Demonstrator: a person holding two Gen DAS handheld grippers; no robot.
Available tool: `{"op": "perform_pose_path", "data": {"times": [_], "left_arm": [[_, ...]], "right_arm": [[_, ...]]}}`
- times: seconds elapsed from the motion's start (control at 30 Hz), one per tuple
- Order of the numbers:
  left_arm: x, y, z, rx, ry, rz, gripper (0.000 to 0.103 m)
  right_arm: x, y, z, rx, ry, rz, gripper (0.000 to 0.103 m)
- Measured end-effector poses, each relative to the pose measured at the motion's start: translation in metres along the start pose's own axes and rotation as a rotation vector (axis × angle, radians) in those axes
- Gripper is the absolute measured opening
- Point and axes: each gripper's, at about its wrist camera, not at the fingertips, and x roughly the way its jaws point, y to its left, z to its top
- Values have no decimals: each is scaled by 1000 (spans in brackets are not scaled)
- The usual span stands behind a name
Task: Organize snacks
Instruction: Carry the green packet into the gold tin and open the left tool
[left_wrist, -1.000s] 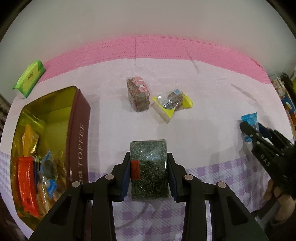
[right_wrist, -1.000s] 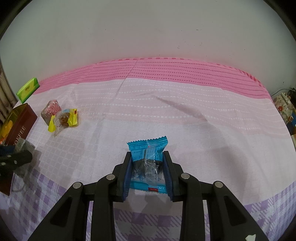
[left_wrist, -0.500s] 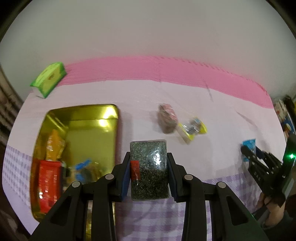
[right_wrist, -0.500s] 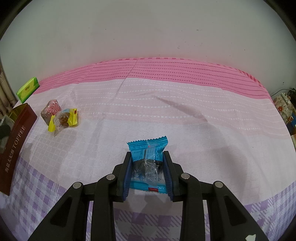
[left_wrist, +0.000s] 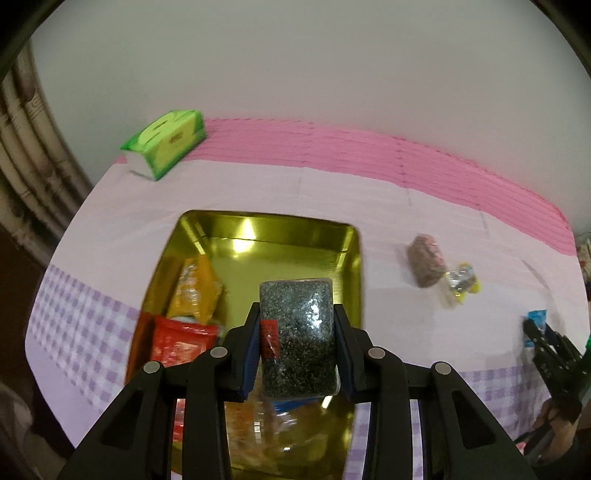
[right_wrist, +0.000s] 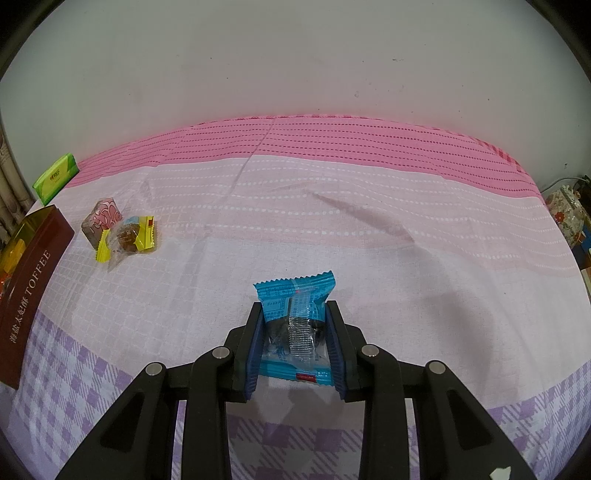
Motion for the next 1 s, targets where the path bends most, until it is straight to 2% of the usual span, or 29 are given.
{"op": "perform_pose_path", "data": {"times": [0.27,1.0], "left_arm": [[7,22,-6,-14,17,56,36],[34,46,-28,21,109,96,36]], "right_arm": [[0,0,0,-1,0,0,30],[0,0,1,-3,1,0,30]]}}
